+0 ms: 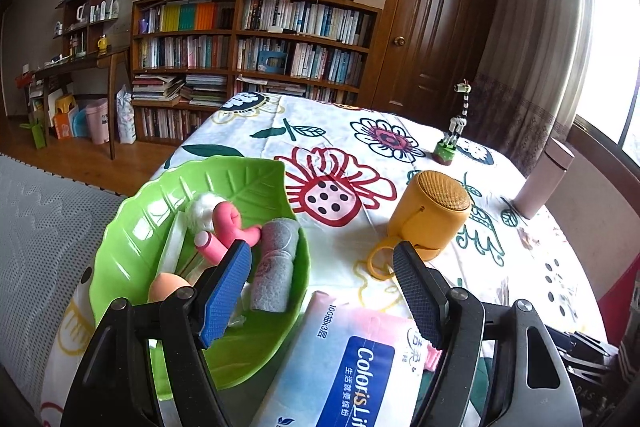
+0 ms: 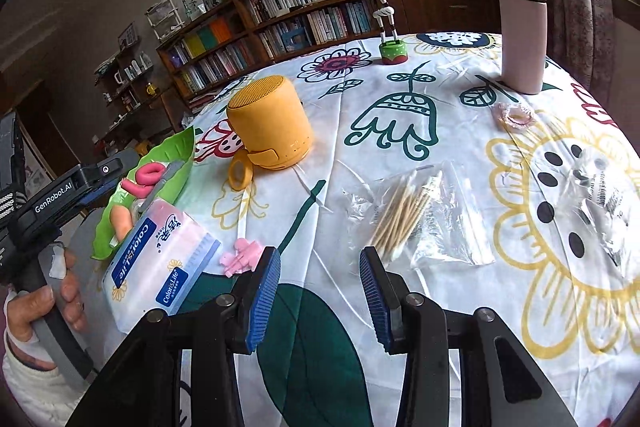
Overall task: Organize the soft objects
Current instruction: 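Move both tools away from the plate toward the clear plastic bags, then grasp the clear printed plastic bag with the right tool while the left tool approaches the cotton-swab bag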
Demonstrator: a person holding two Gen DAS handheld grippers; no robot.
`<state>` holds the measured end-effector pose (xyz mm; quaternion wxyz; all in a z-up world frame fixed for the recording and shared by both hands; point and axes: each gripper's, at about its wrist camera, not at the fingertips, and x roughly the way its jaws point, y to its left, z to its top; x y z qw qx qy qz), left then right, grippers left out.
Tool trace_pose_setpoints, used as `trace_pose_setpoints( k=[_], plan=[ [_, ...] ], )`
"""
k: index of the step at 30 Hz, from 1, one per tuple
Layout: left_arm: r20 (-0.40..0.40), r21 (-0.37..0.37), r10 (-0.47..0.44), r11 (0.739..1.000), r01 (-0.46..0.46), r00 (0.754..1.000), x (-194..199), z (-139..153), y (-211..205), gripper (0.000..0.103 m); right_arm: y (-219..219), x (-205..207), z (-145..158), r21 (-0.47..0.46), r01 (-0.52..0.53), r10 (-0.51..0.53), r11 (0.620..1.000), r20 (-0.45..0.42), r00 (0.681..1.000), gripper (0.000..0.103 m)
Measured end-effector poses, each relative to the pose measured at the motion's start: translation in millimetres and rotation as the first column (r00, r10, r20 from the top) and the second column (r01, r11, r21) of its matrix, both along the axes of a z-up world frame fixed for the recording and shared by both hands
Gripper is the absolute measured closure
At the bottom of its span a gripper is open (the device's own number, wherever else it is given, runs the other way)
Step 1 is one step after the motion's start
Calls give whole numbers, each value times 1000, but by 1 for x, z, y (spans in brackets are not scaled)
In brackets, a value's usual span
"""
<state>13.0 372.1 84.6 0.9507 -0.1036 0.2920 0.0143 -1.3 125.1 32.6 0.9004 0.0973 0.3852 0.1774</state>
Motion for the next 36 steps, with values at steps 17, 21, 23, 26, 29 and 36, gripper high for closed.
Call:
trace_pose_setpoints(
  k=[17, 21, 23, 26, 29, 36],
  plan=[
    [-34, 65, -145, 987, 147, 989, 6, 2, -67, 26, -55, -7, -15, 10, 96, -95, 995, -34, 995, 58],
    [-48, 78, -189, 978, 193, 981, 8, -1, -88, 26, -69, -8, -17, 9, 125, -125, 992, -40, 991, 58],
    [-56, 79, -213, 973, 217, 975, 9, -2, -97, 26, -76, -8, -19, 8, 140, -140, 990, -43, 989, 58],
    [-70, 72, -245, 966, 249, 967, 12, -5, -109, 26, -86, -9, -21, 11, 165, -164, 986, -48, 985, 58],
    [-86, 66, -269, 959, 275, 959, 15, -11, -121, 26, -96, -9, -24, 10, 191, -190, 982, -56, 980, 58],
    [-117, 60, -315, 944, 324, 942, 19, -20, -143, 26, -125, -9, -26, 8, 277, -276, 961, -64, 959, 57]
  ],
)
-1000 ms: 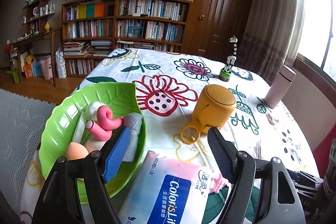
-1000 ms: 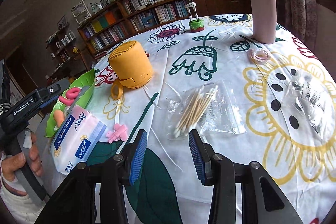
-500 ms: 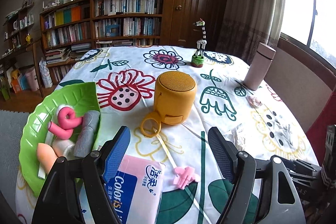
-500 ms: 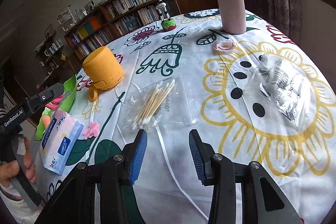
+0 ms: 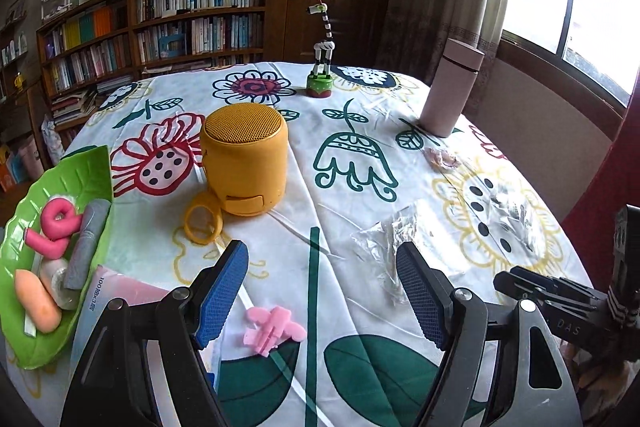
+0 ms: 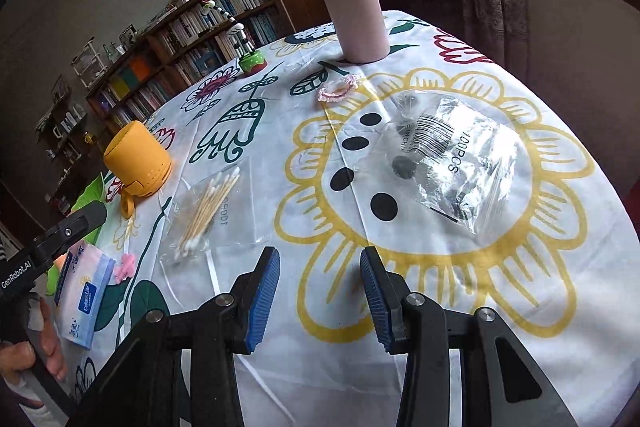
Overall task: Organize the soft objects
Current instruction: 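Grasp the clear printed plastic bag with the right tool while the left tool approaches the cotton-swab bag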
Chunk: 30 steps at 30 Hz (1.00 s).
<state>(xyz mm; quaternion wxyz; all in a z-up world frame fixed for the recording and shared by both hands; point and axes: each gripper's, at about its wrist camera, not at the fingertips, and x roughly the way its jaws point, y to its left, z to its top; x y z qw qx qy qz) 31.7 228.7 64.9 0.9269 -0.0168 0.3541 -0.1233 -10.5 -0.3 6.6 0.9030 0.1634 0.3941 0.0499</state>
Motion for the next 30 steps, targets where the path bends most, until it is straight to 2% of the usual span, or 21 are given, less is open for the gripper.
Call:
trace_pose_setpoints(
  k=[4, 9, 12, 17, 26, 30],
  plan=[
    [-12, 4, -20, 1000, 20, 1000, 2, -3, -10, 26, -17, 0, 2, 4, 52, -52, 999, 8, 999, 50],
    [-25, 12, -41, 999, 41, 999, 5, -7, -19, 26, -40, 2, 4, 6, 134, -134, 991, 19, 991, 25],
    [-33, 15, -48, 999, 48, 998, 7, -10, -24, 26, -54, 7, 7, -12, 186, -186, 982, 23, 982, 21],
    [-46, 18, -58, 998, 59, 997, 12, -13, -29, 26, -73, 25, 9, -35, 247, -247, 968, 6, 969, 20],
    [-61, 30, -70, 997, 72, 996, 19, -18, -37, 26, -61, 61, 3, -47, 198, -199, 979, -22, 980, 12],
    [-67, 33, -67, 997, 69, 996, 21, -19, -37, 26, -50, 68, 2, -98, 182, -185, 978, -23, 982, 8]
  ],
)
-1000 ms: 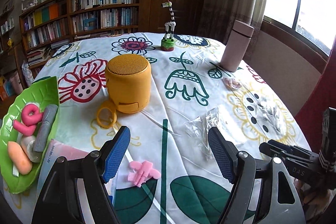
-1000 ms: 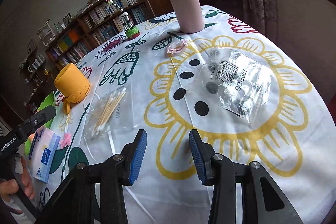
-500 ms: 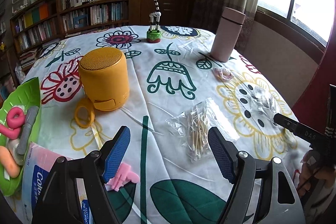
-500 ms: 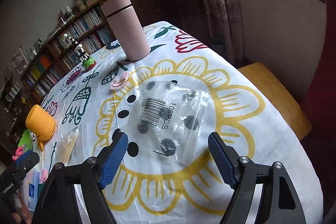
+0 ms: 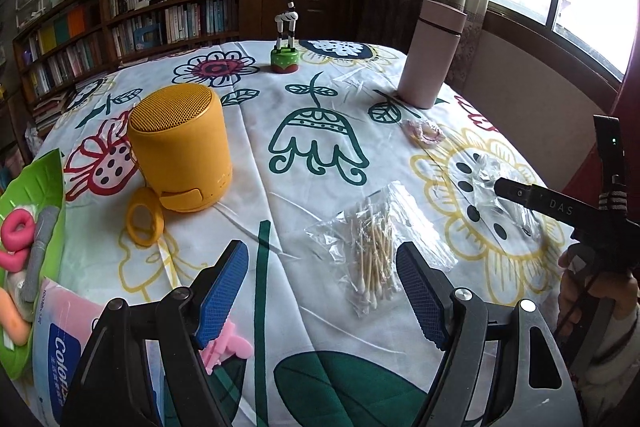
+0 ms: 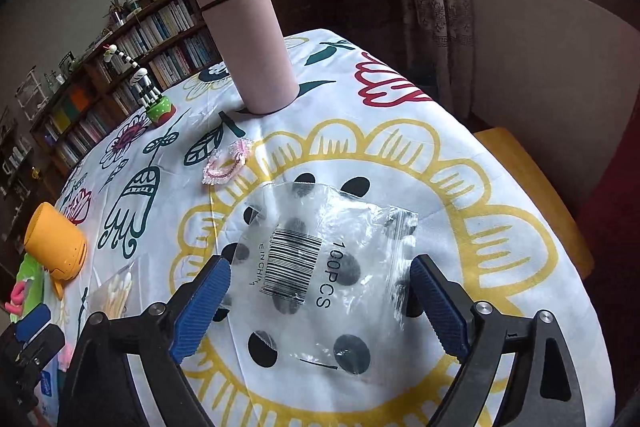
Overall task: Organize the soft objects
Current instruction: 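Grasp the clear printed plastic bag with the right tool while the left tool approaches the cotton-swab bag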
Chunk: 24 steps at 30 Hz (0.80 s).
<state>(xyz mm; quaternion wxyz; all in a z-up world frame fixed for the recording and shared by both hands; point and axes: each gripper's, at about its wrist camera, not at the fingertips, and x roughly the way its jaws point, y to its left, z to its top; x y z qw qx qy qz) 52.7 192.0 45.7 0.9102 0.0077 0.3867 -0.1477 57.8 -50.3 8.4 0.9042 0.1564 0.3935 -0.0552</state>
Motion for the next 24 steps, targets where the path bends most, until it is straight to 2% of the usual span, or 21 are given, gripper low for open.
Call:
trace_pose_setpoints(
  k=[8, 10, 12, 13, 15, 18, 24],
  plan=[
    [-16, 8, -1, 1000, 2, 1000, 8, -5, -4, 26, 12, 4, -4, -116, -42, 40, 992, -23, 999, 9],
    [-19, 12, -7, 1000, 7, 1000, 10, -7, -7, 26, 11, 3, -3, -129, -37, 34, 991, -23, 999, 15],
    [-23, 17, -12, 1000, 12, 1000, 11, -9, -10, 26, 8, 2, -2, -133, -22, 20, 991, -15, 1000, 32],
    [-25, 19, -15, 1000, 16, 1000, 12, -9, -12, 26, 6, 1, -1, -130, -16, 15, 991, -9, 1000, 36],
    [-29, 25, -22, 999, 22, 999, 14, -11, -16, 26, 1, 0, 0, -110, -11, 11, 994, 3, 1000, 54],
    [-46, 21, -32, 999, 33, 998, 17, -14, -21, 26, -5, -3, 0, -62, -17, 18, 998, 25, 1000, 68],
    [-90, 13, -38, 999, 39, 995, 27, -25, -30, 26, -5, -5, -1, -18, -35, 36, 999, 44, 998, 72]
  ],
)
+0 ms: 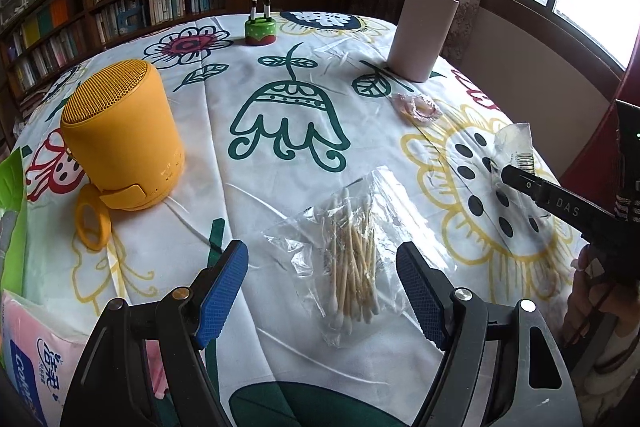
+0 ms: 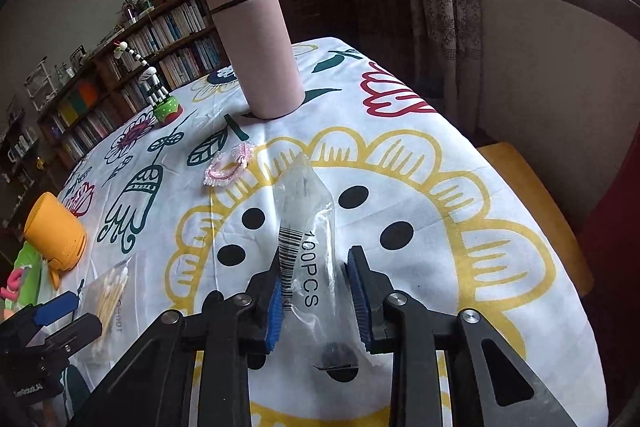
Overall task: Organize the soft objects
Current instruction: 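Grasp the clear printed plastic bag with the right tool while the left tool approaches the cotton-swab bag, then grasp and lift the cotton-swab bag with the left tool while the right tool holds the printed bag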
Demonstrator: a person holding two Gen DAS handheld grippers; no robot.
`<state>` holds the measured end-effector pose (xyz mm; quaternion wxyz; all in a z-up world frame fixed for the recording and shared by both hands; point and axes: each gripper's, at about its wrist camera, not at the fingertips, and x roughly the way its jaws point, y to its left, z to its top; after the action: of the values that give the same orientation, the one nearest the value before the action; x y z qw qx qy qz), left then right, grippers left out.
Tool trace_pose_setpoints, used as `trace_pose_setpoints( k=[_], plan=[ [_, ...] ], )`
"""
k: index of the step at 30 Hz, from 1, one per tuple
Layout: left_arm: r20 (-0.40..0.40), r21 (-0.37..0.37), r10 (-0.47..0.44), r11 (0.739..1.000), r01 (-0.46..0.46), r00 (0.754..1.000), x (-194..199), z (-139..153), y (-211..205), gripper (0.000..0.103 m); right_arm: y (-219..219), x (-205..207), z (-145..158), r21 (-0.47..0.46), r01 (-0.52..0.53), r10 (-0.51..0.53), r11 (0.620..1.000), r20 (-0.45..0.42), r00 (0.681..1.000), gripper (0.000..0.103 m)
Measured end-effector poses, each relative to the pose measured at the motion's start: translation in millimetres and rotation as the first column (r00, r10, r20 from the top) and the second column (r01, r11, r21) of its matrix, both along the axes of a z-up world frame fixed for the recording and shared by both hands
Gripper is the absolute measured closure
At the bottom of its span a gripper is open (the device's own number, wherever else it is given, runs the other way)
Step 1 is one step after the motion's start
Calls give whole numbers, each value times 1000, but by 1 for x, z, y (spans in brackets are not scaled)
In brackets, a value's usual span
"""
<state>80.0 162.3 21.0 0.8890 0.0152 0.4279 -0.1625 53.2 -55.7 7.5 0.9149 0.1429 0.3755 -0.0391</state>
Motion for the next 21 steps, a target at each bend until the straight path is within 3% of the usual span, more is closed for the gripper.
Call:
trace_pose_setpoints(
  k=[10, 15, 17, 21],
  plan=[
    [-28, 22, -18, 1000, 18, 999, 13, -11, -19, 26, -1, 0, -1, 23, -13, 12, 1000, 7, 1000, 72],
    [7, 50, -26, 998, 26, 1000, 14, -13, -25, 26, -1, -1, -1, 28, -14, 14, 1000, 8, 1000, 72],
    [25, 67, -36, 997, 34, 999, 12, -14, -26, 32, -1, -1, -1, 28, -15, 14, 1000, 8, 1000, 72],
    [50, 80, -49, 996, 45, 998, 10, -12, -26, 69, -1, -1, -1, 28, -15, 14, 999, 8, 1000, 72]
  ],
)
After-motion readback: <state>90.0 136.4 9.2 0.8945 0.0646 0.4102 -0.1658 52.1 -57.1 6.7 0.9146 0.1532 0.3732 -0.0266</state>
